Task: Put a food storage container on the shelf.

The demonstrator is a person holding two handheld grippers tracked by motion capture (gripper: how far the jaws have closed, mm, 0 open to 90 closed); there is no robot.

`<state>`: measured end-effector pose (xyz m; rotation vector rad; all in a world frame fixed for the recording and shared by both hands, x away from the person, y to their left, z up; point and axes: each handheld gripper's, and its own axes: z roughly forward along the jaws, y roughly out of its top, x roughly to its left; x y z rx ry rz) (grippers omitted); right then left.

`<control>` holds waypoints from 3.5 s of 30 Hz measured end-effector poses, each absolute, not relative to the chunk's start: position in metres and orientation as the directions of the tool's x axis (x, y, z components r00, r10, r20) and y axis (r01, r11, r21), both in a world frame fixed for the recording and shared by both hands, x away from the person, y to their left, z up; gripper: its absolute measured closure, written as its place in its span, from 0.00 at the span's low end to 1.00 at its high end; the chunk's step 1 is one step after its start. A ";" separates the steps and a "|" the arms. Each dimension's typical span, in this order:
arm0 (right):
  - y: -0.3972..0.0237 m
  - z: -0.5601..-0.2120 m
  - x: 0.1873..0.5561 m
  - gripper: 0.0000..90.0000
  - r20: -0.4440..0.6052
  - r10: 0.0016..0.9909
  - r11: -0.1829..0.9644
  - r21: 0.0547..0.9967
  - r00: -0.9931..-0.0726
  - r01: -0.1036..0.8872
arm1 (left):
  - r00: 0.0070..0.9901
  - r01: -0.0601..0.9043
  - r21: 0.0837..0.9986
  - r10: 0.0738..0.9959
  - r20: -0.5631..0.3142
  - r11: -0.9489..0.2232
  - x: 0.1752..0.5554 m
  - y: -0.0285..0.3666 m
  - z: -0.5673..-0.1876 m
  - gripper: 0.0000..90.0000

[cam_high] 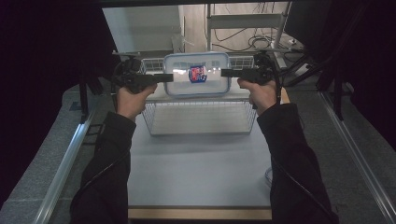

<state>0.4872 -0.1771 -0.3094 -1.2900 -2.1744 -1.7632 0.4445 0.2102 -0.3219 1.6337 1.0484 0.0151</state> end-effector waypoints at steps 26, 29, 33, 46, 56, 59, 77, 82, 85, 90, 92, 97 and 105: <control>-0.186 -0.296 0.454 0.73 0.251 0.689 0.114 0.889 -0.680 0.444 | 0.626 0.497 0.867 0.702 -0.340 -0.024 0.429 0.211 -0.323 0.33; -0.182 -0.298 0.432 0.86 0.178 0.676 0.179 0.902 -0.715 0.393 | 0.629 0.468 0.883 0.715 -0.306 -0.033 0.423 0.216 -0.325 0.29; -0.176 -0.311 0.413 0.98 0.163 0.628 0.225 0.898 -0.761 0.378 | 0.632 0.438 0.898 0.725 -0.276 -0.039 0.419 0.221 -0.330 0.23; -0.145 -0.335 0.423 1.00 0.107 0.620 0.327 0.865 -0.777 0.380 | 0.646 0.417 0.904 0.731 -0.221 -0.096 0.415 0.212 -0.338 0.21; -0.162 -0.336 0.446 1.00 0.105 0.712 0.288 0.859 -0.694 0.424 | 0.633 0.420 0.895 0.756 -0.170 -0.150 0.416 0.200 -0.340 0.26; -0.169 -0.335 0.447 1.00 0.109 0.724 0.273 0.861 -0.681 0.429 | 0.618 0.412 0.897 0.773 -0.144 -0.162 0.415 0.198 -0.340 0.34; -0.164 -0.337 0.478 1.00 0.088 0.843 0.216 0.847 -0.530 0.485 | 0.470 0.490 0.860 0.874 -0.125 -0.140 0.455 0.173 -0.347 0.93; -0.158 -0.338 0.479 1.00 0.081 0.844 0.223 0.846 -0.530 0.485 | 0.471 0.498 0.861 0.867 -0.166 -0.106 0.450 0.178 -0.347 0.93; -0.157 -0.338 0.479 1.00 0.079 0.846 0.226 0.843 -0.527 0.489 | 0.478 0.494 0.861 0.865 -0.154 -0.120 0.448 0.179 -0.346 0.93; -0.163 -0.334 0.470 0.95 0.066 0.826 0.250 0.846 -0.560 0.470 | 0.497 0.451 0.883 0.859 -0.127 -0.131 0.431 0.184 -0.342 0.83; -0.168 -0.332 0.462 0.92 0.063 0.812 0.255 0.856 -0.581 0.450 | 0.508 0.437 0.888 0.853 -0.115 -0.141 0.422 0.186 -0.342 0.76; -0.177 -0.334 0.445 0.80 0.077 0.769 0.268 0.862 -0.635 0.430 | 0.531 0.417 0.884 0.846 -0.047 -0.213 0.403 0.182 -0.349 0.61; -0.183 -0.339 0.417 0.65 0.055 0.727 0.302 0.870 -0.685 0.390 | 0.601 0.392 0.874 0.799 -0.006 -0.289 0.371 0.172 -0.365 0.42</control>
